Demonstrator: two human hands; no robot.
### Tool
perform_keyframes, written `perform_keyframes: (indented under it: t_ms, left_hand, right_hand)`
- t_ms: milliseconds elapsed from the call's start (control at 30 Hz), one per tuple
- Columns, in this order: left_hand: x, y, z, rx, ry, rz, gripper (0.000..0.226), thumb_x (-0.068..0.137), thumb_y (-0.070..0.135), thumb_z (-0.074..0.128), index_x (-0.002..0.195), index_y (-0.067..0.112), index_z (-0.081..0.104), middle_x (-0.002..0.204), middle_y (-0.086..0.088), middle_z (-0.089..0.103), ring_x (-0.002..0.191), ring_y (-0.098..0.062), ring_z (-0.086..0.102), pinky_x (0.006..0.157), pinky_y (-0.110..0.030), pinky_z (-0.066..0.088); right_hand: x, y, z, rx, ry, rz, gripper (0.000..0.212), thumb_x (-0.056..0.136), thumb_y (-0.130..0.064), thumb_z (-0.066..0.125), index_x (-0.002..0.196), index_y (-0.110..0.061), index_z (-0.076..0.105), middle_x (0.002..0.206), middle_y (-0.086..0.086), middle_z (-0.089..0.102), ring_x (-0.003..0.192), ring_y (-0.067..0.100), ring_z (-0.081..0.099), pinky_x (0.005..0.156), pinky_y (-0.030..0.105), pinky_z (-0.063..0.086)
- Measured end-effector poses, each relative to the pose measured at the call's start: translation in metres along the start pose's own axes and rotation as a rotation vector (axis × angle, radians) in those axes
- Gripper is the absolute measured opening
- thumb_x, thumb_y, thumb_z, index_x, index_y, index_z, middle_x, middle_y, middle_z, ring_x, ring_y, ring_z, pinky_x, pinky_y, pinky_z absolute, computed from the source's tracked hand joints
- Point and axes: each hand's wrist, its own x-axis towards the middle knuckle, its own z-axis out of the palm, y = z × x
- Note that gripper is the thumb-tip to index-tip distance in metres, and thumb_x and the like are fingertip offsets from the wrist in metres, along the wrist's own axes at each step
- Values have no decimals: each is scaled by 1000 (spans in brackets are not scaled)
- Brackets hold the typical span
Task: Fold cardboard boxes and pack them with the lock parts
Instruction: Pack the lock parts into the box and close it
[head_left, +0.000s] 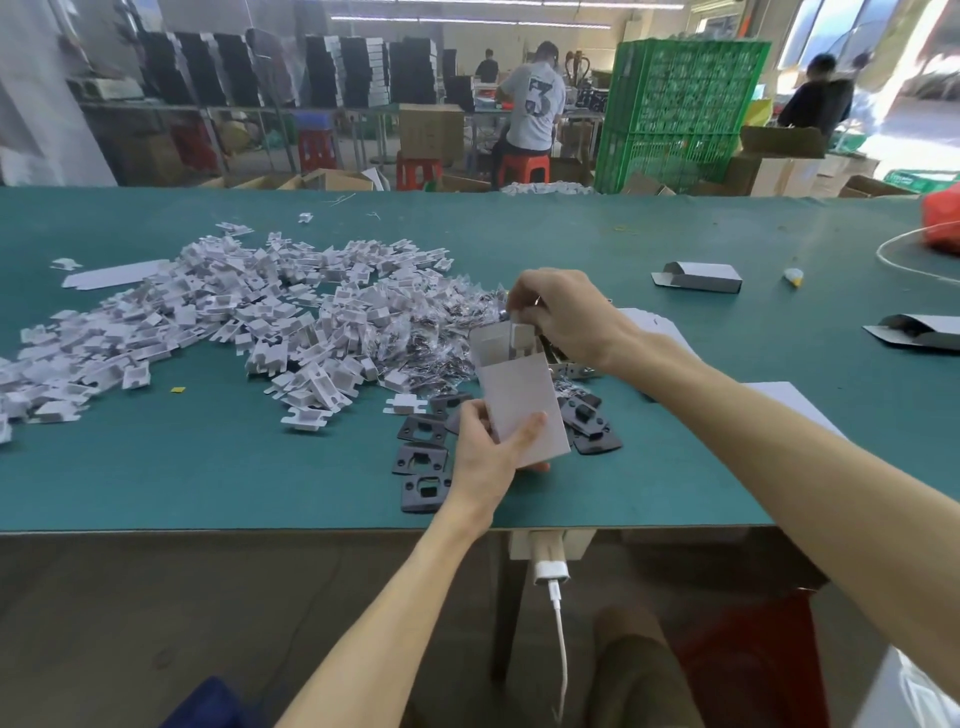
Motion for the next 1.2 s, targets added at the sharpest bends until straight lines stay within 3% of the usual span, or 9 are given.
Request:
perform_keyframes:
  t_ms: [200,367,500,600,767,900,1067,1200]
  left_hand:
    - [0,-3,0,6,-14,5,57,83,28,87,120,16,45,123,-13,63,101,-23,74,66,-38,64]
    - [1,-5,-1,-2,-14,2,55,84,29,86,119,16,45,122,-14,63,98,-24,74,65,-37,63]
    - [3,-7,-1,-9,4,2,56,87,37,81,121,13,44,119,-13,62,87,-21,74,62,-33,61]
    - [6,-8,-2,-29,95,5,55,97,47,67,124,7,41,114,-16,61,78,-22,66,56,-29,55]
    - [11,-6,-4,-105,209,-11,52,105,41,58,136,3,39,121,-20,59,101,-29,65,61,-39,59]
    - [8,-5,0,-65,193,-8,47,104,37,61,131,9,34,126,-17,57,113,-32,65,64,-40,63]
    - [7,-4,0,-53,214,20,49,105,37,59,135,6,36,127,-22,58,114,-37,65,63,-38,62]
    - [6,-3,2,-52,213,12,47,105,37,60,132,8,34,126,-21,58,113,-35,66,61,-36,61]
  right_hand:
    - [-4,-2,0,-128,-106,-28,16,97,-4,60,103,-14,71,107,4,68,98,27,63,86,45,53]
    - [-11,3,2,-126,-101,-31,20,100,-8,59,100,-15,78,104,-1,53,98,23,58,84,35,46]
    - [-15,8,6,-12,19,10,25,101,-4,53,108,-11,76,108,7,61,98,23,58,92,35,46]
    - [-19,19,12,58,115,107,27,98,2,51,113,-6,72,110,11,68,100,22,60,91,28,46]
    - [-42,38,41,30,-65,126,18,95,-7,64,112,-5,72,111,10,69,102,23,64,88,26,46]
    - [-61,41,70,21,-224,45,29,91,-14,70,120,-9,70,111,9,62,107,26,51,93,37,42]
    - [-66,40,86,28,-166,98,41,91,-24,74,128,-10,63,121,8,52,118,23,40,94,32,37]
    - [-63,43,91,-14,-124,137,27,95,-22,68,118,-9,65,119,7,52,116,22,41,92,31,39]
